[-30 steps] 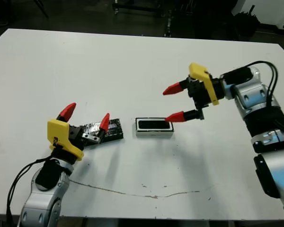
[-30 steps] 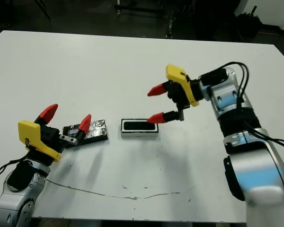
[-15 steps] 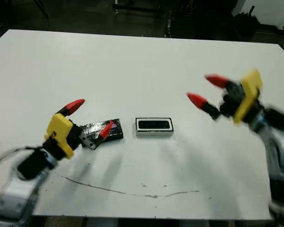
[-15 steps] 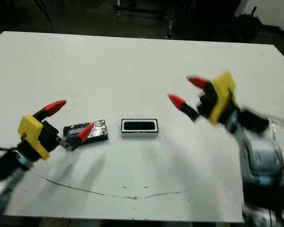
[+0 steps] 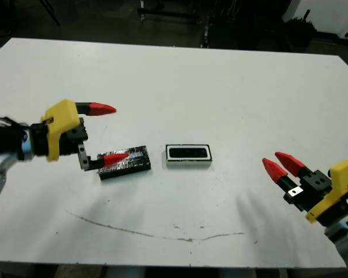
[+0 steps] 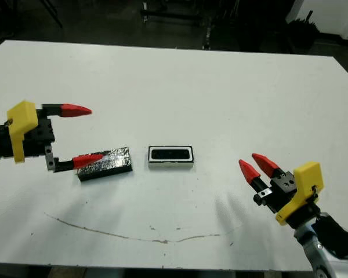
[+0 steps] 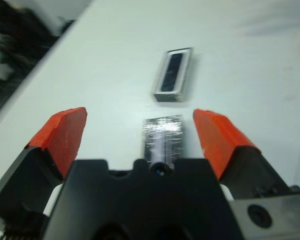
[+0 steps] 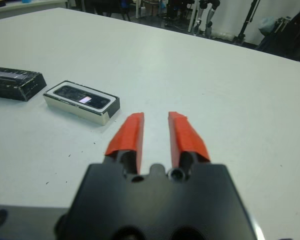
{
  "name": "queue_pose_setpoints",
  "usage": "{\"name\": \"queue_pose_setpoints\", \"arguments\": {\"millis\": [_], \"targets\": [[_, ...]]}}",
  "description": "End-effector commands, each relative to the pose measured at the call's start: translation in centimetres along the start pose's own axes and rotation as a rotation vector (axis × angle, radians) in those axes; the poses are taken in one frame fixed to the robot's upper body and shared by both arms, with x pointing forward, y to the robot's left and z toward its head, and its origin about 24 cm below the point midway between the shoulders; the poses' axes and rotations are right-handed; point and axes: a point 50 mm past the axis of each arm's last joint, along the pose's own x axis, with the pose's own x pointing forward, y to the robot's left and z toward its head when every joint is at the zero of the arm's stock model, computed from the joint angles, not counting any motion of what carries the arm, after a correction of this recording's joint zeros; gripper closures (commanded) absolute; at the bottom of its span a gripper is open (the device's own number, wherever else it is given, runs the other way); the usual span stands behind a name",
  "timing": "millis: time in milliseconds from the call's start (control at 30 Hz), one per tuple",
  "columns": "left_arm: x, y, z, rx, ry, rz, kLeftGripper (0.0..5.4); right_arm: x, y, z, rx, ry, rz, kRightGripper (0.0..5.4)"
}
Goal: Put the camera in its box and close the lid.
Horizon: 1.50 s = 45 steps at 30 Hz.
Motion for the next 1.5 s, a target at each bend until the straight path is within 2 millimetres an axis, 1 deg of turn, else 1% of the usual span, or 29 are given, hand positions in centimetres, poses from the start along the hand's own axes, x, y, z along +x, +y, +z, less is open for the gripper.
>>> {"name": "queue_pose_setpoints", "arguments": {"millis": [33,233,267,433,500,733,1067,1267,1500], "targets": [[0.3,0.5,-0.2,-0.087,0.043,-0.027,0.0,-0.2,0.0,0.1,0.004,-0.012,-0.014,4.47],[1.5,1.0,-1.1,-0.204,0.057,-0.055,0.0,-0.1,0.1,0.2,0.012,-0.014,-0.011,5.36],[1.6,1.0,-1.2,-0.198,0.075,-0.04,0.0,-0.1,0.1,0.2,0.015,-0.015,-0.011,5.39],[2.1,0.8,-1.1,-0.135,0.138,0.012,0.0,0.1,0.2,0.1,0.01,-0.02,-0.013,5.39],[2.3,0.7,-1.1,-0.08,0.159,0.022,0.0,0.2,0.2,0.1,0.013,-0.018,-0.011,5.39],[2.6,0.6,-1.2,0.051,0.193,-0.009,0.0,0.2,0.3,0.1,0.014,-0.014,-0.008,5.39],[3.0,0.8,-2.0,0.052,0.216,-0.087,0.0,0.3,0.5,0.0,-0.013,-0.024,0.002,5.39],[3.1,0.9,-2.6,0.027,0.228,-0.097,0.0,0.2,0.7,-0.1,-0.006,-0.018,-0.003,5.39],[3.3,1.3,-2.8,0.083,0.25,-0.101,0.0,0.2,1.0,-0.1,-0.017,-0.014,0.007,5.39]]}}
